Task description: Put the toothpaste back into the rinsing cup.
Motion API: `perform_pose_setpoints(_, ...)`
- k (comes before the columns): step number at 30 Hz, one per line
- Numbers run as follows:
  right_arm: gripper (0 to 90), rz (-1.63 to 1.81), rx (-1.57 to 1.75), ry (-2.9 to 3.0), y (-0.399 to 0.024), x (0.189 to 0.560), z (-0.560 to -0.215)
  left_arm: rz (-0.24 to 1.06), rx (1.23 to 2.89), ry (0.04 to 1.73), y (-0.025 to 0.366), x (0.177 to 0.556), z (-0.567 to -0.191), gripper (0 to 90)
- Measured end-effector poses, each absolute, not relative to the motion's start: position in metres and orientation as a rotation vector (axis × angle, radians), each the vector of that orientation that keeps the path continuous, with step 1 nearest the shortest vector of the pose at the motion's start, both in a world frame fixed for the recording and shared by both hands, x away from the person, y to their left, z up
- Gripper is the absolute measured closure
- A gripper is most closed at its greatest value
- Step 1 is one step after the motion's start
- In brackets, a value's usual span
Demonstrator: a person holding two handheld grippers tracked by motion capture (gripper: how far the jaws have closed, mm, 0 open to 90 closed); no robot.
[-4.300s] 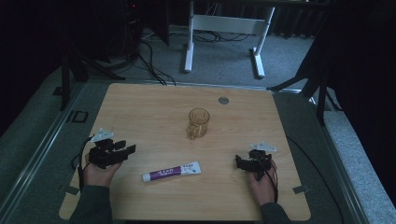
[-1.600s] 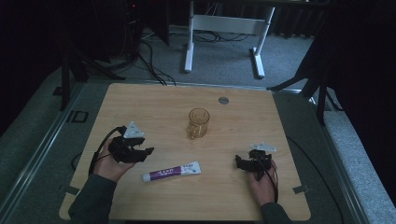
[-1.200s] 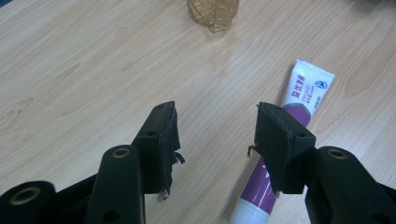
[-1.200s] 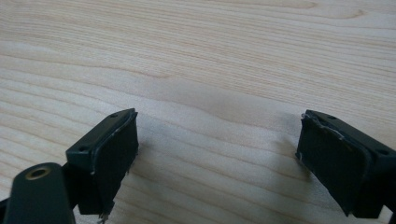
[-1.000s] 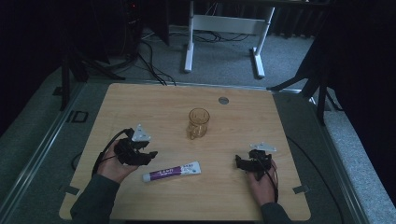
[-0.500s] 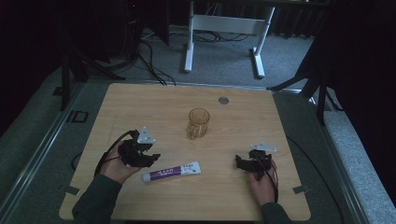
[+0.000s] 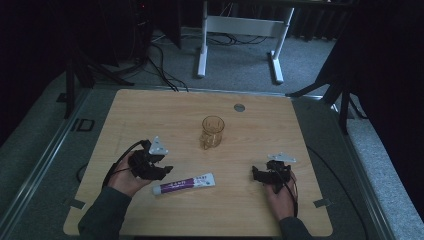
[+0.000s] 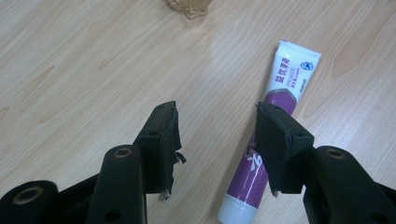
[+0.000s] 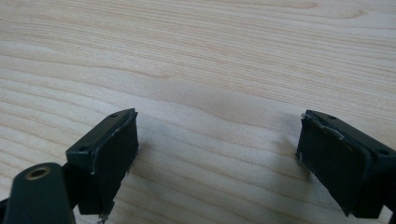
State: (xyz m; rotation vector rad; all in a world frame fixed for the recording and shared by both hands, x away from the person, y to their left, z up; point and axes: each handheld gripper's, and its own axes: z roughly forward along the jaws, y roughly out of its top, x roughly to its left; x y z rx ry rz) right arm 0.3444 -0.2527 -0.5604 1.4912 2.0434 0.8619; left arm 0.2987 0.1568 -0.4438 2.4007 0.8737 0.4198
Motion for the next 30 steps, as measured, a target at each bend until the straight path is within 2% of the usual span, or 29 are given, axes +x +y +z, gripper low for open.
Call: perform_pose_setpoints(30, 12.4, 0.862, 1.491, 2.043, -0.253, 0.344, -0.560, 0.392, 2.468, 0.826, 0.142, 0.301, -0.450, 49.9)
